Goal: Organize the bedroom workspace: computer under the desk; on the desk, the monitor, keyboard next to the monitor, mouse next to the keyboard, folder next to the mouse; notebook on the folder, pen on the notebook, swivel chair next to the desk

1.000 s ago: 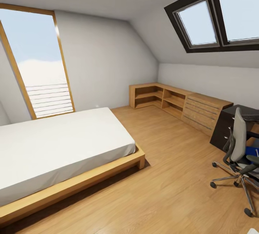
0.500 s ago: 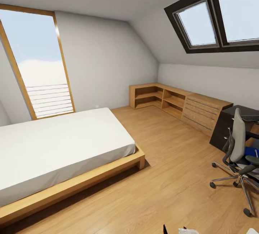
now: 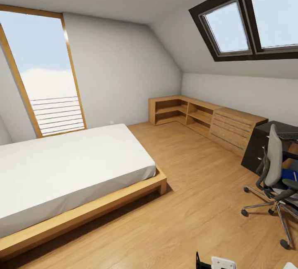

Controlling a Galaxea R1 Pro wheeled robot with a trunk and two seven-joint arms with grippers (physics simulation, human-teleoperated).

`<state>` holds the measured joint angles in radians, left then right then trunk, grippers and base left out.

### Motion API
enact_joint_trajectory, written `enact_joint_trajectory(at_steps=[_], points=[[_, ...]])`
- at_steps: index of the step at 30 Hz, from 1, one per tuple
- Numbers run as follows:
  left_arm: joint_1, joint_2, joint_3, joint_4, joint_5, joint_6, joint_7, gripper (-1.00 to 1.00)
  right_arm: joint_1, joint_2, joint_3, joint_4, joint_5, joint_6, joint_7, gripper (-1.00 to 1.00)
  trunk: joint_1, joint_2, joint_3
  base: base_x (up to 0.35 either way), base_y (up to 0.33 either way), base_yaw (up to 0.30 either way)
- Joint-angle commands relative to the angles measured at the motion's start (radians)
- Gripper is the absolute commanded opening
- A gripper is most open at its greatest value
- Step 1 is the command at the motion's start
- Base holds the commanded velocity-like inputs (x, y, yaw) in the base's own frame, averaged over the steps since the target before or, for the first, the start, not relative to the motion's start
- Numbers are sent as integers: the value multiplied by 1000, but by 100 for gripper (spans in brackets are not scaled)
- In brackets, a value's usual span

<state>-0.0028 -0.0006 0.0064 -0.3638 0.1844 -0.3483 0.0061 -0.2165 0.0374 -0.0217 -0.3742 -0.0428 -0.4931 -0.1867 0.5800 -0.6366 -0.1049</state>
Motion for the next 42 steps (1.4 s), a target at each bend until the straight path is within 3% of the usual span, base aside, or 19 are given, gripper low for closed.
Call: enact_joint_trajectory(at_steps=[1,8,15,42], points=[[0,0,0,0,4,-2,1,100,-1,1,-2,3,-5,-4,1,100,0,-1,-2,0,0,-32],[0,6,2,3,6,-5,1,100,-1,-2,-8,10,-6,-5,-1,100,0,-1,-2,0,0,-160],[0,8,1,4,6,-54,2,100,-1,2,-5,24,-6,-18,-1,100,0,-1,-2,0,0,-256],[0,5,0,5,7,-60,2,100,-1,-3,-7,57,-6,-44,0,100,0,-1,-2,13,16,-266]])
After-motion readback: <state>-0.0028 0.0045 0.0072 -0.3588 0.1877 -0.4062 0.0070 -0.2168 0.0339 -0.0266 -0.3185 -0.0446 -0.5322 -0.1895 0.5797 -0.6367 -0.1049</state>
